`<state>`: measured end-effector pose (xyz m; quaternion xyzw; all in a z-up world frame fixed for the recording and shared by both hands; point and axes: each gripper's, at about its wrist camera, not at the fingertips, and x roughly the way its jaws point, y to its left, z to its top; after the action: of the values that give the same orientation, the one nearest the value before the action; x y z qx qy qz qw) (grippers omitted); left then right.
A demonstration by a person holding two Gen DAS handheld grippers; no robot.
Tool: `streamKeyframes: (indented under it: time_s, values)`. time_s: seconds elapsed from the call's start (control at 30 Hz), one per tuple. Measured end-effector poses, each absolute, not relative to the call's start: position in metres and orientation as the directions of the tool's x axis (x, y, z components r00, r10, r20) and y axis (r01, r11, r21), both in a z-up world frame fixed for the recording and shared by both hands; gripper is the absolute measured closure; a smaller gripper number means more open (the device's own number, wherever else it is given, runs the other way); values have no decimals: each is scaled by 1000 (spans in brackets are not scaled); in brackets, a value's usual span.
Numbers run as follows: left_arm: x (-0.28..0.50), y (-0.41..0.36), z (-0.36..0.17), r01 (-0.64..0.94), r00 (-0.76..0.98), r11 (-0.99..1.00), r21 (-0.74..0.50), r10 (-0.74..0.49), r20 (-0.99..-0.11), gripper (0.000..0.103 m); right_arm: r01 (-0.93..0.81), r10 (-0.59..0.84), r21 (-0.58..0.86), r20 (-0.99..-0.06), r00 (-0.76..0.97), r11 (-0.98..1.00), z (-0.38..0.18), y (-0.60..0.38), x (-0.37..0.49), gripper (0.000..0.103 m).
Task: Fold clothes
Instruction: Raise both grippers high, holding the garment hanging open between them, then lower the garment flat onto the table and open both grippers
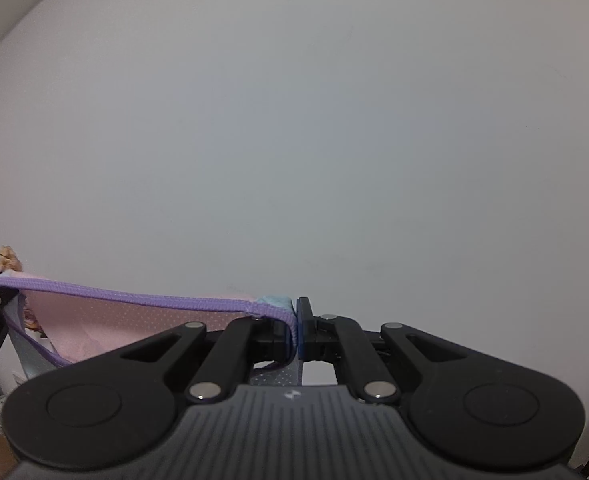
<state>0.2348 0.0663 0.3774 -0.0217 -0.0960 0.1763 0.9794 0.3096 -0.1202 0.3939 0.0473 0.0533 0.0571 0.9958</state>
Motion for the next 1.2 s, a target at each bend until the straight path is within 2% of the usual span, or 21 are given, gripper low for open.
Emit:
streamKeyframes:
  time_s: [0.23, 0.4, 0.57, 0.67, 0.83, 1.03, 1.1, 1.2]
  values:
    - [326, 85, 391, -364, 901, 923, -126, 383, 204, 101, -95, 103, 125, -66, 992, 988, 412, -103, 409, 100]
    - [391, 112, 412, -367, 881, 924, -111, 383, 279, 101, -86, 87, 128, -3, 996, 988, 431, -90, 475, 100]
    - [419, 125, 415, -369, 850, 923, -108, 382, 362, 101, -121, 113, 134, 69, 991, 983, 436, -85, 517, 100]
    - [402, 103, 408, -349, 851, 930, -111, 365, 378, 101, -153, 139, 162, 97, 986, 975, 428, -85, 530, 100]
    - [368, 114, 365, -300, 875, 940, -161, 338, 346, 101, -230, 219, 152, 86, 972, 961, 394, -84, 534, 100]
    - [283, 96, 291, -310, 882, 949, -60, 311, 355, 101, -296, 297, 84, 1, 955, 951, 317, -99, 492, 100]
    - [252, 86, 262, -304, 898, 952, -23, 295, 327, 101, -326, 329, 66, -40, 943, 943, 290, -106, 471, 100]
    - [207, 69, 212, -279, 935, 960, 25, 265, 235, 101, -372, 372, 29, -117, 921, 928, 245, -118, 438, 100]
